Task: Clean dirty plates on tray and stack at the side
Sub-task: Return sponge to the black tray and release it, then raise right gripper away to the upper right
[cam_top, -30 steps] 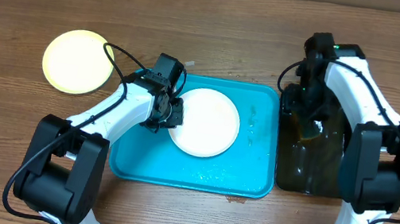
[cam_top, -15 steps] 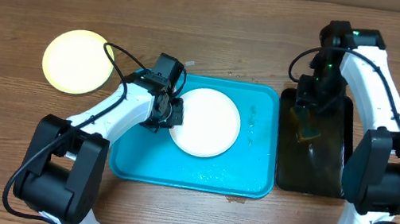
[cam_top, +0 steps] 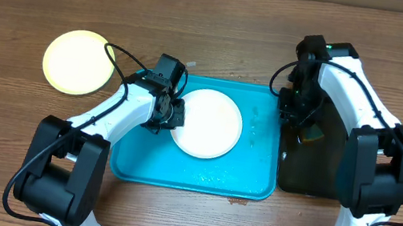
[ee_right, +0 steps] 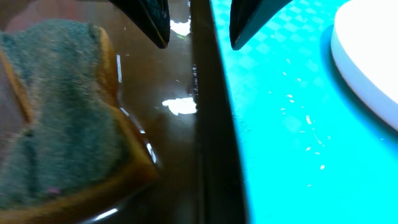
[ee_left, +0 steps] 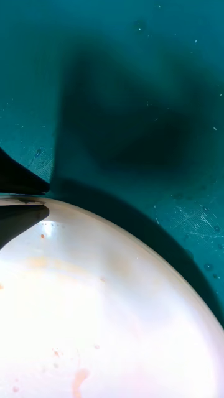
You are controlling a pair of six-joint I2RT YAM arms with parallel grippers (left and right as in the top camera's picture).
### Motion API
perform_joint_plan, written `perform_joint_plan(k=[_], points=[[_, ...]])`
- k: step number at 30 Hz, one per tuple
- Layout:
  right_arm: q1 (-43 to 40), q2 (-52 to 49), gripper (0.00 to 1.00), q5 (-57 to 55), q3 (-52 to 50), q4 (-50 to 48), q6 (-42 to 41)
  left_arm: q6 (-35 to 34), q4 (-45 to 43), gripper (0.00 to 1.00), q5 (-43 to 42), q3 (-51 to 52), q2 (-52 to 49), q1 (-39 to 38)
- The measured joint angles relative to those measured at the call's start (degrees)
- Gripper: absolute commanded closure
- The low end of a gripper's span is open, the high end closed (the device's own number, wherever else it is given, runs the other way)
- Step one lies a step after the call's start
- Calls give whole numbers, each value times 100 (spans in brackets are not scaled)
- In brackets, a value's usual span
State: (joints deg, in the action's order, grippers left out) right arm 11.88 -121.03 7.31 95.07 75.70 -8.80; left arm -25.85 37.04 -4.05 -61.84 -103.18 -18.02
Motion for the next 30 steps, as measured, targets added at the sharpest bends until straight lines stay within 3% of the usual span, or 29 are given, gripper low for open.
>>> perform_joint_plan(k=[4,14,17,22,24,30], points=[[44,0,65,125,0,-46,4,-4,2,87,0,0,0,0],[-199,0,50,929,83,96,254,-4,2,87,0,0,0,0],[-341,0,44,997,442,356,291,-9,0,77,0,0,0,0],[-881,-2,41,1086,1718,627,282,15,0,77,0,0,0,-2],[-1235,2,34,1102,2177,667,278,13,15,79,0,2,0,0],[-2271,26,27,1126,2459,739,262,15,-37,82,2,4,-42,0]])
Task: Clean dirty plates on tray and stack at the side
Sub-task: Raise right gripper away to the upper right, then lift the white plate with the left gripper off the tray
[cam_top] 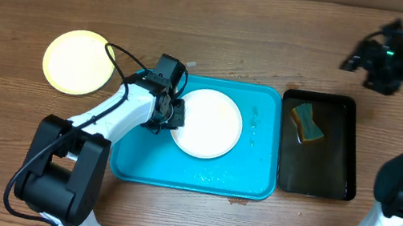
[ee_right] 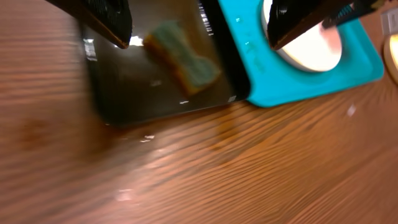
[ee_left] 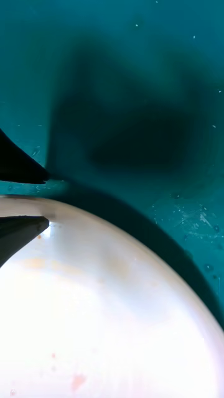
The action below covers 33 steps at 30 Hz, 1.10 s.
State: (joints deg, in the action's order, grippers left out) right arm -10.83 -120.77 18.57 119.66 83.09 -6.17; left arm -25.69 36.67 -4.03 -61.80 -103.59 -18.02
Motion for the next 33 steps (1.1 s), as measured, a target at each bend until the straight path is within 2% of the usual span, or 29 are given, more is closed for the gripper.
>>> perform_joint_plan(k=[3,4,5,9,12,22,27,33], points=[[-334,0,14,-4,0,28,2,-4,-13,92,-11,0,-94,0],[-417,0,4,-13,0,31,2,11,-24,96,-26,0,-101,-2],[-483,0,0,-35,0,28,-2,9,-17,96,-26,0,-101,-2],[-682,2,0,-197,0,-11,17,35,184,96,-68,-118,-101,0],[-765,2,0,-256,-2,-68,17,103,651,96,-52,-345,-120,0],[-815,2,0,-310,-2,-79,20,520,2076,96,356,-2323,-157,-2],[-817,2,0,-313,-2,-79,17,632,2302,96,470,-3161,-157,-85],[-815,2,0,-310,-2,-79,17,647,2028,96,684,-3458,-157,-612]])
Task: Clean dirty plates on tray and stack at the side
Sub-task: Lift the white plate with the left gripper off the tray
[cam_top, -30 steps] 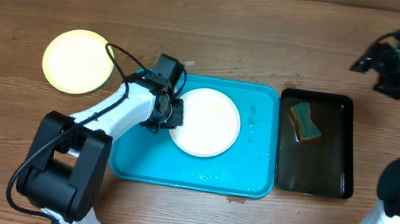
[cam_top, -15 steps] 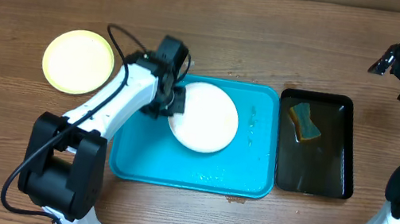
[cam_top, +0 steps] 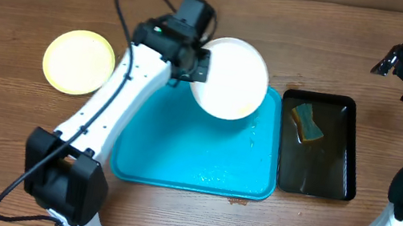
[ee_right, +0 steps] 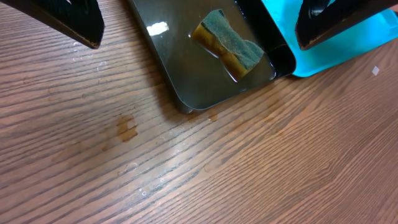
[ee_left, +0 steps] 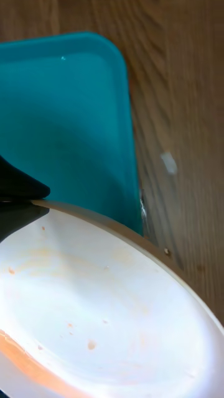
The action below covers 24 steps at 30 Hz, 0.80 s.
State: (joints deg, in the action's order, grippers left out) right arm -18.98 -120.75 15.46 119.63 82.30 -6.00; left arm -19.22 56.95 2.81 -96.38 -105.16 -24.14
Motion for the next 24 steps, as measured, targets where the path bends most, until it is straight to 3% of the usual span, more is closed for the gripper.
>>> perform_joint_plan(k=[9,13,24], points=[[0,0,0,-4,0,2,0,66,-997,96,1005,0,-2,-1578],[0,0,0,-4,0,0,2,413,-1432,96,1858,0,-2,-2374],[0,0,0,-2,0,2,0,2417,-3080,96,4841,-2,-570,-4048]])
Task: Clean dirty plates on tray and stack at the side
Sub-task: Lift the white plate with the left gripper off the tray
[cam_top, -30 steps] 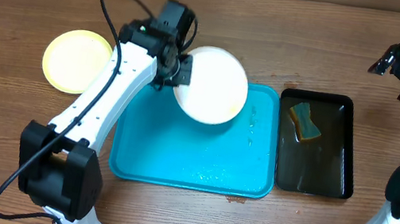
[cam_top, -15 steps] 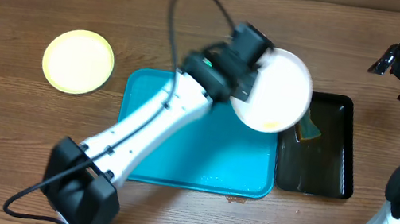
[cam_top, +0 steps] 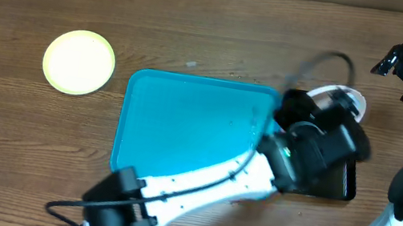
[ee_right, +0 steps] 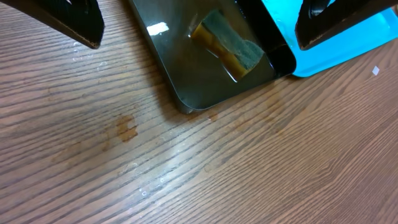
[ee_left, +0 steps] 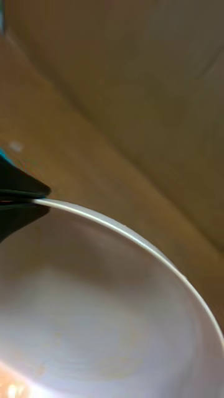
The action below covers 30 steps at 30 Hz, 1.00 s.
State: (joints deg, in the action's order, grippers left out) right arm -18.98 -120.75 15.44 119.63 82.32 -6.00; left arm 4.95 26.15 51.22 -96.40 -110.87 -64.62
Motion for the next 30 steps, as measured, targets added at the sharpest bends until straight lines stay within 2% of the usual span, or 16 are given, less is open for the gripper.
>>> perform_joint_plan(k=[4,8,10,13,18,21,26,30], points=[[0,0,0,0,0,0,0,791,-664,96,743,0,-111,-289],[0,0,0,-2,0,-4,2,1132,-857,96,1060,0,-111,-348],[0,0,0,-2,0,2,0,1080,-785,96,1104,-2,-111,-315],[0,0,0,0,0,-7,2,625,-310,96,837,-11,-111,-170],[0,0,0,0,0,-2,-2,-625,671,96,-741,-20,-111,398],[0,0,0,0,0,4,0,-1283,857,96,-1843,-20,-111,907],[0,0,0,0,0,0,-2,-2210,990,96,-4221,-20,-114,2245],[0,0,0,0,0,-2,0,-2686,1272,96,-6137,-20,-111,3759]])
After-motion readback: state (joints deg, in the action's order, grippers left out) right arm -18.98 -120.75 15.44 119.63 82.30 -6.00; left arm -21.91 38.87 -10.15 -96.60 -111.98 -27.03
